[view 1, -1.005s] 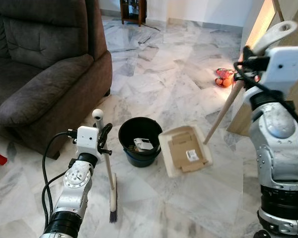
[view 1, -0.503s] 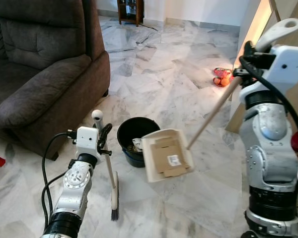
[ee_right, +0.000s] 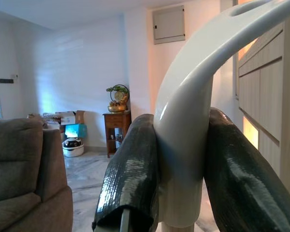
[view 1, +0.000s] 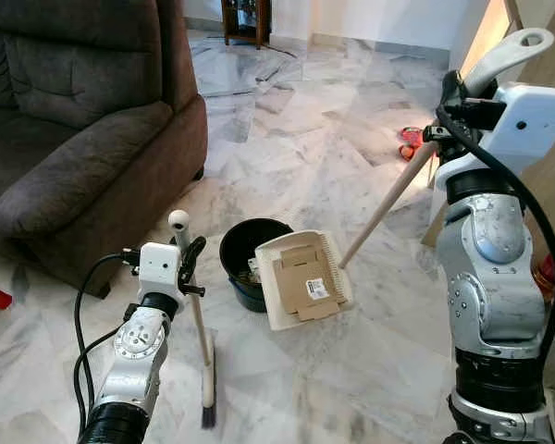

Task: Sweep floor

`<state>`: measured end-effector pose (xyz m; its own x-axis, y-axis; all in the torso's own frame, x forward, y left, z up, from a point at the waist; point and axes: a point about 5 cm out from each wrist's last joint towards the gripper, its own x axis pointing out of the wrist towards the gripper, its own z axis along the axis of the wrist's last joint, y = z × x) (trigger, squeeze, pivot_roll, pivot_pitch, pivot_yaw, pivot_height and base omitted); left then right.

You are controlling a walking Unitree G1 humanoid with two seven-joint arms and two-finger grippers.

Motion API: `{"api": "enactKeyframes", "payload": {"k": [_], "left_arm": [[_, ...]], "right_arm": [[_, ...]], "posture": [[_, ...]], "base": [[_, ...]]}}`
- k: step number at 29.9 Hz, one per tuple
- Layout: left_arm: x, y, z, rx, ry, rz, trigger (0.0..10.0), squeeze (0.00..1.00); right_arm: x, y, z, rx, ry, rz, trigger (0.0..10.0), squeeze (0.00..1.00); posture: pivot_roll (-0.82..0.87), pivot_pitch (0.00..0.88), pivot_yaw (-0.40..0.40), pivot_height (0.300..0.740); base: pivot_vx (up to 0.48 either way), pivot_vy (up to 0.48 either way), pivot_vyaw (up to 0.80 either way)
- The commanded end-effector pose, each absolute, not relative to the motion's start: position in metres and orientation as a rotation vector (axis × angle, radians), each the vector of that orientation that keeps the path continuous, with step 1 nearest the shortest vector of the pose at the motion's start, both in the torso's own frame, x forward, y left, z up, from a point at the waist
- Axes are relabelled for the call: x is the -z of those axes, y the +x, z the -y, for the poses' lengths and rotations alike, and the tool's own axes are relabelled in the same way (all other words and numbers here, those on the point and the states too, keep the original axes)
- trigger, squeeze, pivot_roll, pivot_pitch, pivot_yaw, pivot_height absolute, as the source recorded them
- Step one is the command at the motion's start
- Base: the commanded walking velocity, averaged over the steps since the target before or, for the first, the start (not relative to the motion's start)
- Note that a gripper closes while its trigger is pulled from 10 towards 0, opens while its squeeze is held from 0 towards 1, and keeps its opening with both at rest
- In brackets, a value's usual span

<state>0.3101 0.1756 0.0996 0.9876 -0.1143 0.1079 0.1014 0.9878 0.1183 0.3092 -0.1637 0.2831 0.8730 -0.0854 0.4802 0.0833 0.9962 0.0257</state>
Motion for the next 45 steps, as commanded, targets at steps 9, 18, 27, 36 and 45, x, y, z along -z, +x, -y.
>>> {"api": "enactKeyframes", "payload": {"k": [9,18,27,36,45], "left_arm": [[-0.1113,0.3104,-0.177,0.101,0.117,0.176,10.0,0.0],[-0.1114,0.3107,-0.1775,0.097,0.117,0.174,10.0,0.0],[-0.1118,0.3111,-0.1778,0.094,0.12,0.174,10.0,0.0],[-0.1117,0.3114,-0.1777,0.093,0.12,0.172,10.0,0.0],[-0.1116,0.3116,-0.1777,0.094,0.12,0.171,10.0,0.0]], "right_arm": [[-0.2975,0.3042,0.1567,0.046,0.013,0.59,10.0,0.0],[-0.2973,0.305,0.1556,0.036,0.012,0.589,10.0,0.0],[-0.2969,0.3056,0.1553,0.032,0.012,0.586,10.0,0.0],[-0.2966,0.3055,0.155,0.029,0.009,0.584,10.0,0.0],[-0.2976,0.3053,0.1532,0.018,0.0,0.59,10.0,0.0]], "posture": [[-0.01,0.059,0.01,0.74],[-0.01,0.067,0.008,0.74],[-0.01,0.07,0.008,0.74],[-0.01,0.073,0.008,0.74],[-0.01,0.076,0.008,0.74]], "base": [[0.0,0.0,0.3],[0.0,0.0,0.0],[0.134,0.0,0.0],[0.25,0.0,0.0],[0.255,0.0,0.0]]}}
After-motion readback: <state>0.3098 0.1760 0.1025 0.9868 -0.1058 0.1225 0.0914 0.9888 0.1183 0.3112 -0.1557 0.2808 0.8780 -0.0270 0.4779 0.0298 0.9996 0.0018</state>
